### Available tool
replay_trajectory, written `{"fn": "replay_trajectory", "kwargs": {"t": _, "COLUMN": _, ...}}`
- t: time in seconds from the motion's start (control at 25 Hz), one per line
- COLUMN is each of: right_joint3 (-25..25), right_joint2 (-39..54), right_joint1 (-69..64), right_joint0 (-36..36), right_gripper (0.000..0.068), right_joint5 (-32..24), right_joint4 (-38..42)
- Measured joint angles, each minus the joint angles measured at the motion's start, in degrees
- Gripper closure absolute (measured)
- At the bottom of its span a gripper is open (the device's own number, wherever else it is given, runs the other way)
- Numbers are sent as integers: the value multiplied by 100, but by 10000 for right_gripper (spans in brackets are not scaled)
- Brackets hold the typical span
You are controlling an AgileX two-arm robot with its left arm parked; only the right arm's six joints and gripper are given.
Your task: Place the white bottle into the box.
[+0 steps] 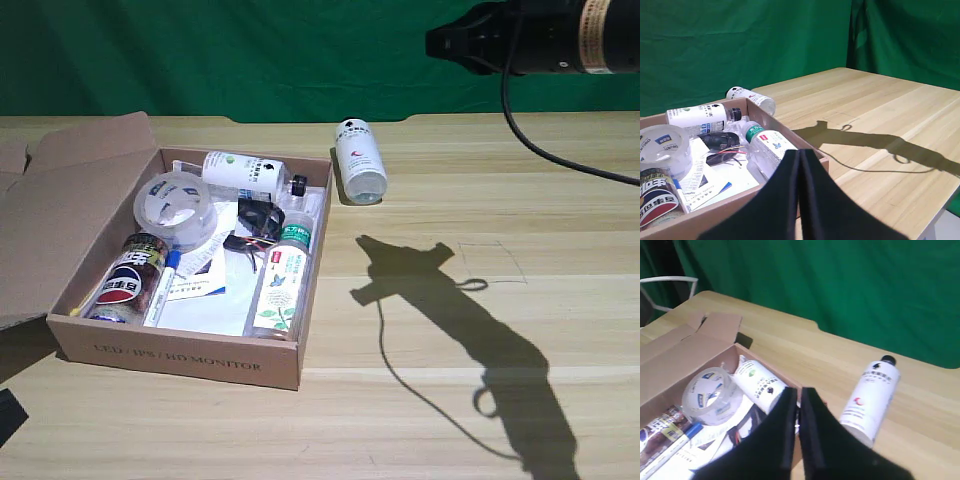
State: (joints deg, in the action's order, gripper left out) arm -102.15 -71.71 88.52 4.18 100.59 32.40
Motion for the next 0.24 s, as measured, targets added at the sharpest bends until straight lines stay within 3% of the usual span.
{"fn": "replay_trajectory", "kwargs": {"t": 0.24, "right_joint3": 60, "right_joint2": 1436, "right_joint1": -1662, "right_joint0": 0, "right_gripper": 679, "right_joint5": -515, "right_joint4": -1503}}
